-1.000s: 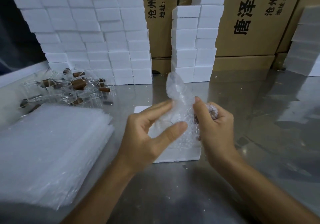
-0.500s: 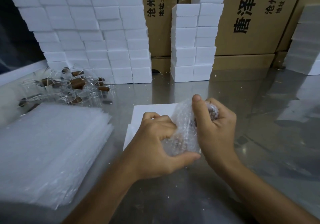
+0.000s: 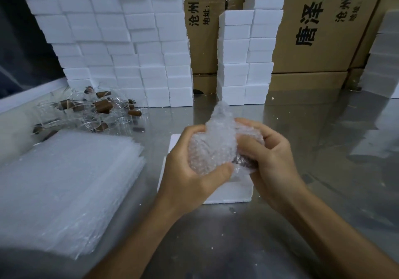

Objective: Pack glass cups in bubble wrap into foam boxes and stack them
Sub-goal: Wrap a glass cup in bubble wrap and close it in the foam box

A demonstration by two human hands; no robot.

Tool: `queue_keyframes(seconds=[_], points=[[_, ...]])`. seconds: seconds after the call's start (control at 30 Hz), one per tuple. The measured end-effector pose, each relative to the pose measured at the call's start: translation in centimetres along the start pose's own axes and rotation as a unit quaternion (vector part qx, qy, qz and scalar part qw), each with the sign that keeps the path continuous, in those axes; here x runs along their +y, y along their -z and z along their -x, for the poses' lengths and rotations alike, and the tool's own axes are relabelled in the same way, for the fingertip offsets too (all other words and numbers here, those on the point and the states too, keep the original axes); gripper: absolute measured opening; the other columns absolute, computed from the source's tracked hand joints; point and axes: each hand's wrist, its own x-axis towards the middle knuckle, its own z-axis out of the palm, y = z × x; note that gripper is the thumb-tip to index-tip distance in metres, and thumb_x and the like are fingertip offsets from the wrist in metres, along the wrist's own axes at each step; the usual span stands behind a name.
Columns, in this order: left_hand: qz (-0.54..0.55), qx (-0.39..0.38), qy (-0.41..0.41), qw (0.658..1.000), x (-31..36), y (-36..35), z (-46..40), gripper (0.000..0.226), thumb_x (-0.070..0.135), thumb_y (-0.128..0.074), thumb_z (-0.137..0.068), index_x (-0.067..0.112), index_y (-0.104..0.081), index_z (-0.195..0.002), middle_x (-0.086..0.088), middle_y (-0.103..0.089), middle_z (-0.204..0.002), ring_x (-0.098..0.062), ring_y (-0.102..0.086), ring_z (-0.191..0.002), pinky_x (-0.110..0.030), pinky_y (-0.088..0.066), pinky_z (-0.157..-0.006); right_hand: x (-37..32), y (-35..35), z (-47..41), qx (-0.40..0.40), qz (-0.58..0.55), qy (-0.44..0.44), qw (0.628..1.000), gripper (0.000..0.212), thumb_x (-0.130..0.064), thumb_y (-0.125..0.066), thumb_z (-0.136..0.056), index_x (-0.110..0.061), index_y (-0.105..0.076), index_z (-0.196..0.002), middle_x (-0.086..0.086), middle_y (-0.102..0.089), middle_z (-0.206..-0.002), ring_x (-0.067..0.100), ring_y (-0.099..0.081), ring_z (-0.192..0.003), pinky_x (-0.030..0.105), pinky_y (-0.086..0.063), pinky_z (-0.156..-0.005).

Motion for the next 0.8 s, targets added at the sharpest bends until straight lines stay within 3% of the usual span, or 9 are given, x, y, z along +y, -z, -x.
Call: queue_keyframes(seconds=[0.13,0.27,0.33,0.43,0.53,0.63,0.7,0.8], points=[[-0.083,-0.035,-0.003,0.996,0.2,0.8,-0.3,0.060,0.043,-0.079,-0.061,0.029,-0.057,-0.115,0.006,-0.067,-0.098,-0.020,-0.068,-0.086,-0.036,-0.059,-0.062,0.1,0.1,0.2,-0.040,0.139,0.131,0.981,0.025,0.012,-0.067,-0.084,-0.006,-0.074,-0.101,0.013,-0.075,-0.089,0.027,-0.071,-0.073,0.033,-0.058,-0.052],[-0.135,-0.053,-0.008,0.989,0.2,1.3,-0.2,0.053,0.040,-0.081,-0.061,0.034,-0.057,-0.108,0.010,-0.066,-0.089,-0.016,-0.067,-0.077,-0.033,-0.056,-0.058,0.9,0.1,0.5,-0.122,0.222,0.162,0.954,0.033,0.012,-0.050,-0.091,-0.007,-0.074,-0.101,-0.015,-0.072,-0.076,0.000,-0.066,-0.065,0.011,-0.047,-0.060],[-0.138,-0.045,-0.009,0.989,0.2,1.2,-0.3,0.049,0.039,-0.083,-0.061,0.029,-0.057,-0.101,0.007,-0.065,-0.084,-0.016,-0.065,-0.072,-0.034,-0.053,-0.054,1.1,-0.1,0.8,-0.166,0.226,0.163,0.946,0.033,0.006,-0.041,-0.093,-0.005,-0.073,-0.094,-0.018,-0.064,-0.069,-0.003,-0.059,-0.061,0.007,-0.041,-0.059],[-0.142,-0.032,-0.023,0.989,0.4,1.2,-0.4,0.050,0.047,-0.081,-0.060,0.028,-0.058,-0.100,0.009,-0.065,-0.082,-0.014,-0.066,-0.073,-0.027,-0.051,-0.056,1.3,-0.6,1.1,-0.183,0.283,0.194,0.921,0.042,-0.026,-0.038,-0.101,-0.002,-0.063,-0.077,-0.004,-0.059,-0.068,0.011,-0.054,-0.064,0.028,-0.042,-0.060],[-0.194,-0.028,-0.040,0.980,0.6,1.2,-0.3,0.052,0.049,-0.079,-0.057,0.036,-0.057,-0.102,0.018,-0.065,-0.081,-0.010,-0.066,-0.073,-0.024,-0.052,-0.058,1.8,-0.9,1.1,-0.172,0.327,0.214,0.904,0.053,-0.035,-0.033,-0.102,-0.003,-0.053,-0.065,0.010,-0.051,-0.062,0.025,-0.049,-0.060,0.046,-0.040,-0.061],[-0.241,-0.040,-0.057,0.968,0.7,1.2,-0.2,0.054,0.049,-0.076,-0.056,0.036,-0.057,-0.105,0.017,-0.065,-0.082,-0.011,-0.065,-0.072,-0.032,-0.054,-0.059,2.2,-0.8,1.2,-0.148,0.290,0.174,0.929,0.056,-0.041,-0.037,-0.099,-0.001,-0.054,-0.063,0.009,-0.053,-0.059,0.023,-0.051,-0.057,0.039,-0.044,-0.058],[-0.263,-0.052,-0.072,0.961,0.9,1.2,-0.2,0.054,0.052,-0.073,-0.057,0.035,-0.059,-0.107,0.015,-0.065,-0.082,-0.012,-0.065,-0.072,-0.035,-0.053,-0.060,2.4,-0.8,1.2,-0.126,0.207,0.148,0.959,0.041,-0.034,-0.051,-0.100,-0.014,-0.063,-0.066,-0.005,-0.061,-0.062,0.008,-0.057,-0.060,0.022,-0.047,-0.057],[-0.272,-0.058,-0.084,0.957,1.1,1.3,-0.3,0.055,0.056,-0.072,-0.060,0.032,-0.060,-0.108,0.012,-0.065,-0.084,-0.012,-0.064,-0.071,-0.035,-0.053,-0.058,2.1,-0.9,0.8,-0.087,0.092,0.120,0.985,0.009,-0.020,-0.069,-0.088,-0.013,-0.065,-0.085,-0.003,-0.069,-0.074,0.008,-0.066,-0.067,0.022,-0.054,-0.058]])
